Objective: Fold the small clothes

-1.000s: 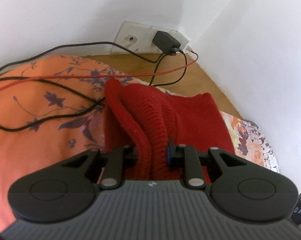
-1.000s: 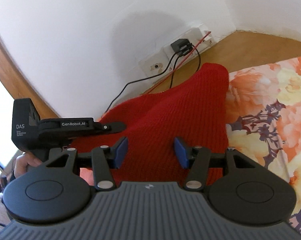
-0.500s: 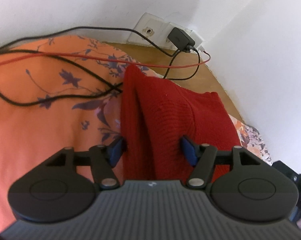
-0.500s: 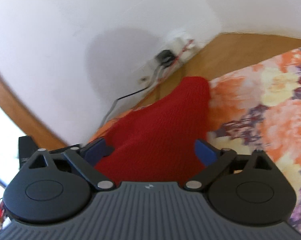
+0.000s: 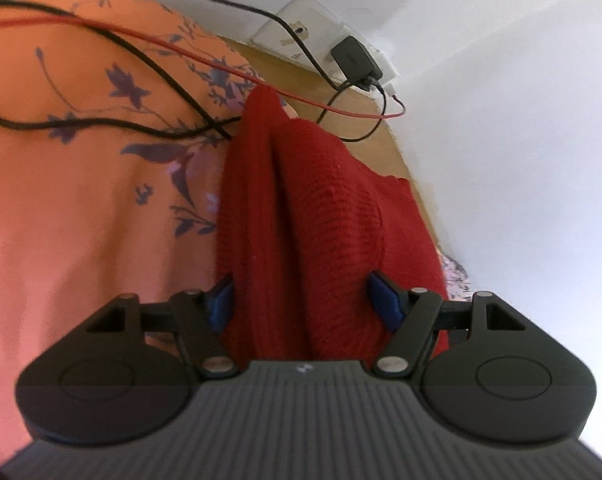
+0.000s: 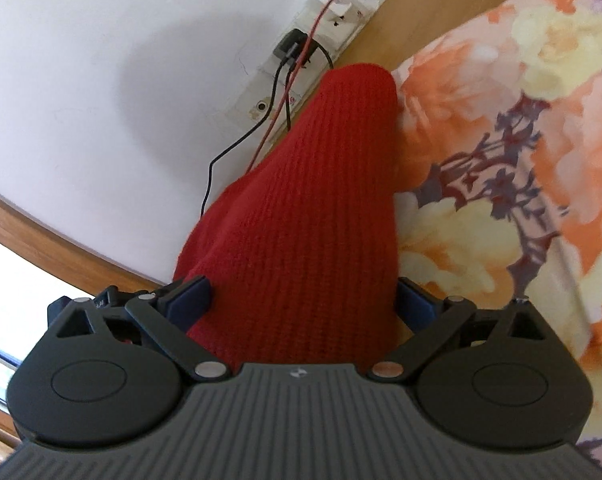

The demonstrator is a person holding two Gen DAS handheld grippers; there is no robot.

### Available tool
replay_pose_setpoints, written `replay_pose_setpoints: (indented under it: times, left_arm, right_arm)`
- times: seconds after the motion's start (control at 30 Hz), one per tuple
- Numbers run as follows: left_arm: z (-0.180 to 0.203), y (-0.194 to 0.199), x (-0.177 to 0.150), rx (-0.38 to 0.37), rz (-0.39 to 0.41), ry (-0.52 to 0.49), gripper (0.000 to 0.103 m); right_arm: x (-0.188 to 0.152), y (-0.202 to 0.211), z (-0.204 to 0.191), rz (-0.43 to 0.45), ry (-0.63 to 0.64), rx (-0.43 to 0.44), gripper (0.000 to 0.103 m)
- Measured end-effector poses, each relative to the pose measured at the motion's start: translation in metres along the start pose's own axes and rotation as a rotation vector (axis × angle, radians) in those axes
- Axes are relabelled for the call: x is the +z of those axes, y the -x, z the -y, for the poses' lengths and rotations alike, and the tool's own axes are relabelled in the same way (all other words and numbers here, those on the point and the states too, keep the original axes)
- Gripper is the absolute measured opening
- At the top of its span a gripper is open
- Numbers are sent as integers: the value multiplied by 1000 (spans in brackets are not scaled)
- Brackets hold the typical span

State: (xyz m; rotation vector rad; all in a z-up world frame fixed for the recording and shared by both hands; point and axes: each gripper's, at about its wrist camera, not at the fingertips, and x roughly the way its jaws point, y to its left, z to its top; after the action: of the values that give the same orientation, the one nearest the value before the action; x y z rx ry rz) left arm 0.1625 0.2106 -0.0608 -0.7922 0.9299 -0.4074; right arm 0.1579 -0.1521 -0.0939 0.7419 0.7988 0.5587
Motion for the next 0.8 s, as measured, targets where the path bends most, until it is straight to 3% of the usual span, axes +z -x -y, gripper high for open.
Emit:
replay_pose_setpoints:
  times: [0.17, 0.3, 0.4, 0.8]
  left_arm:
    - [-4, -6, 0, -53, 1, 26, 70]
    - [-3, -3, 0, -70, 11, -2, 51]
    - [-4, 5, 2, -84, 13, 9, 44]
    - [46, 61, -17, -120, 80, -68, 42]
  right_arm:
    - [-5, -11, 2, 12, -44, 30, 99]
    - [-10, -5, -14, 50, 8, -17, 84]
    - [-10, 5, -25, 81, 5, -28, 77]
    - [-16, 73, -78, 156, 91, 71, 72]
